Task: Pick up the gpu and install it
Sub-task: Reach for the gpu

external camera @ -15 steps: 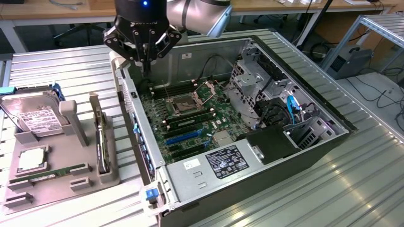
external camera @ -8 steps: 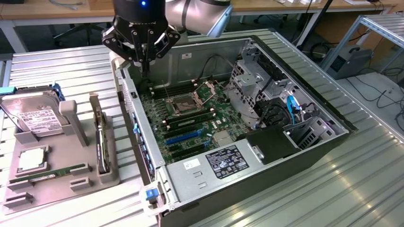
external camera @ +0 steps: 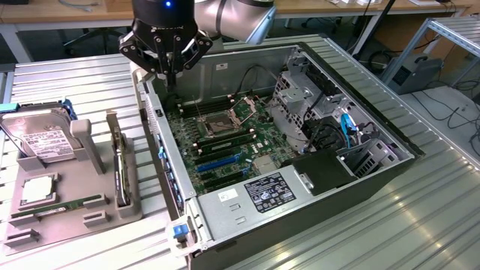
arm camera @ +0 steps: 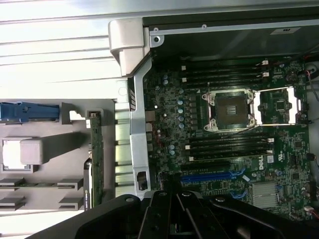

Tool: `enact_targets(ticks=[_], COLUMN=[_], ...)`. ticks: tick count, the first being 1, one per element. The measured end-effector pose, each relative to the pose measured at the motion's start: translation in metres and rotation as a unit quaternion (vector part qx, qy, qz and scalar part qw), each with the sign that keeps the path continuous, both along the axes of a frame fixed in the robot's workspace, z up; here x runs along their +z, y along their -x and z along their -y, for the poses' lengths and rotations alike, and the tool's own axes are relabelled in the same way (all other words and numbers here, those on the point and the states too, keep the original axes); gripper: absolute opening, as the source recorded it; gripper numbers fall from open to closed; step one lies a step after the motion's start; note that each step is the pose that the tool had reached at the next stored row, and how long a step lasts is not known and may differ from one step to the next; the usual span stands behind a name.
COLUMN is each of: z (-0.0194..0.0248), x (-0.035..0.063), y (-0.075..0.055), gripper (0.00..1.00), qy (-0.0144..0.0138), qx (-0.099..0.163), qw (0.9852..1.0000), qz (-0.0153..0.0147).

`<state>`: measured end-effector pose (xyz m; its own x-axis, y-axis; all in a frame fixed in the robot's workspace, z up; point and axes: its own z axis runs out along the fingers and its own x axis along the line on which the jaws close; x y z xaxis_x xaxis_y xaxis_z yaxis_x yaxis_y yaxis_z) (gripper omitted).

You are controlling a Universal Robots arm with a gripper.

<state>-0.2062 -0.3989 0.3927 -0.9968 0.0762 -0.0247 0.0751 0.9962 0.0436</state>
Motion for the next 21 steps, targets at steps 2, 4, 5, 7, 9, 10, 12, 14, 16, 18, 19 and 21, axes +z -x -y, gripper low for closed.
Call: enact_targets(ticks=[2,4,5,7,9,10,12,14,16,18,19,21], z=[0.0000,0.0000,0.0000,0.0000,0.0000,0.0000,0.0000,0.0000,0.0000,0.0000,0.0000,0.0000], x=[0.0000,0.0000,0.0000,0.0000,0.0000,0.0000,0.0000,0.0000,-0.0001,0.0000,0.0000,0.0000], y=[0.0006,0.0012,0.0015,0.0021,0.0027,0.0030,0.0037,0.0044,0.0050,0.0056,0.0059,0.0065], gripper=[0.11,0.11,0.11,0.11,0.11,0.11,0.11,0.11,0.11,0.11,0.11,0.11], qy=[0.0000,0.0000,0.0000,0.0000,0.0000,0.0000,0.0000,0.0000,0.0000,0.0000,0.0000,0.0000], qx=[0.000,0.000,0.000,0.000,0.000,0.000,0.000,0.000,0.000,0.000,0.000,0.000], qw=[1.0000,1.0000,1.0000,1.0000,1.0000,1.0000,1.0000,1.0000,1.0000,1.0000,1.0000,1.0000], qz=[0.0000,0.0000,0.0000,0.0000,0.0000,0.0000,0.0000,0.0000,0.0000,0.0000,0.0000,0.0000])
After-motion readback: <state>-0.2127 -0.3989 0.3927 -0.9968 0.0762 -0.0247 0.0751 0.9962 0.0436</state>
